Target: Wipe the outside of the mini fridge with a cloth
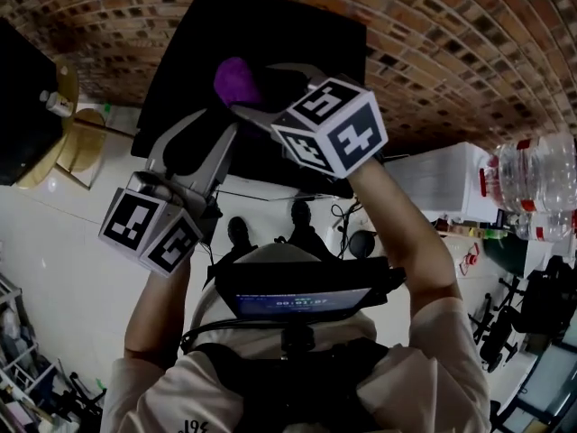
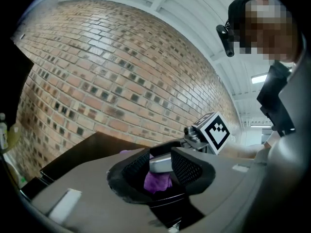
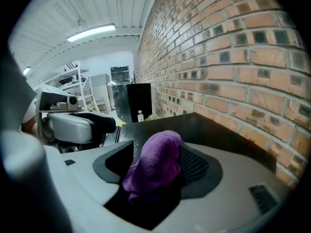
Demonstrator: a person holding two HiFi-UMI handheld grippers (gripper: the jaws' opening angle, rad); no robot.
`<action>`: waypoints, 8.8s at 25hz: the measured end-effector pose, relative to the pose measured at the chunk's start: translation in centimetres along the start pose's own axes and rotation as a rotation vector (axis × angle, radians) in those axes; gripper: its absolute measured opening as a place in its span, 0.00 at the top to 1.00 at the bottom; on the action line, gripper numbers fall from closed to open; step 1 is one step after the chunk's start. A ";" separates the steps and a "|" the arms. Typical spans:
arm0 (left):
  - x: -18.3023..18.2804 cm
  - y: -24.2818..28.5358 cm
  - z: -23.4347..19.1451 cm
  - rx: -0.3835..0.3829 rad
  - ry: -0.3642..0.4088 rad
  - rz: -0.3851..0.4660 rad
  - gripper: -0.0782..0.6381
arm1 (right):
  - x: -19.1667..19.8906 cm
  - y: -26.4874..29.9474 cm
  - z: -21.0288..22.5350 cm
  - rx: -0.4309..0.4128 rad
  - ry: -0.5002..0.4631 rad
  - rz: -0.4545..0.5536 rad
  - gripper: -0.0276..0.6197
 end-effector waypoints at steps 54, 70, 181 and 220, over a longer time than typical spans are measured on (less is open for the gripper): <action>1.3 4.5 -0.8 -0.683 0.178 -0.055 0.75 | 1.8 -1.9 10.0 -0.301 -0.164 0.123 0.56; 2.1 -9.2 -1.9 -0.825 -0.226 0.506 0.75 | -2.4 -1.8 3.2 -0.514 -0.261 0.236 0.73; 30.2 -7.3 -14.9 -1.199 -0.628 0.327 0.75 | -2.4 3.0 -1.0 -0.632 -0.269 0.202 0.78; 38.6 -9.6 -16.9 -1.314 -0.831 0.057 0.75 | -2.3 2.8 -1.3 -0.663 -0.280 0.198 0.78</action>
Point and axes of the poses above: the fingertips, and each gripper's own axes: y forward along the fingers, z to its right, x out of its underside, the point moved 4 cm from there along -y, backward along the fingers, and after that the axes turned 12 degrees about -x, right-handed, at the moved point
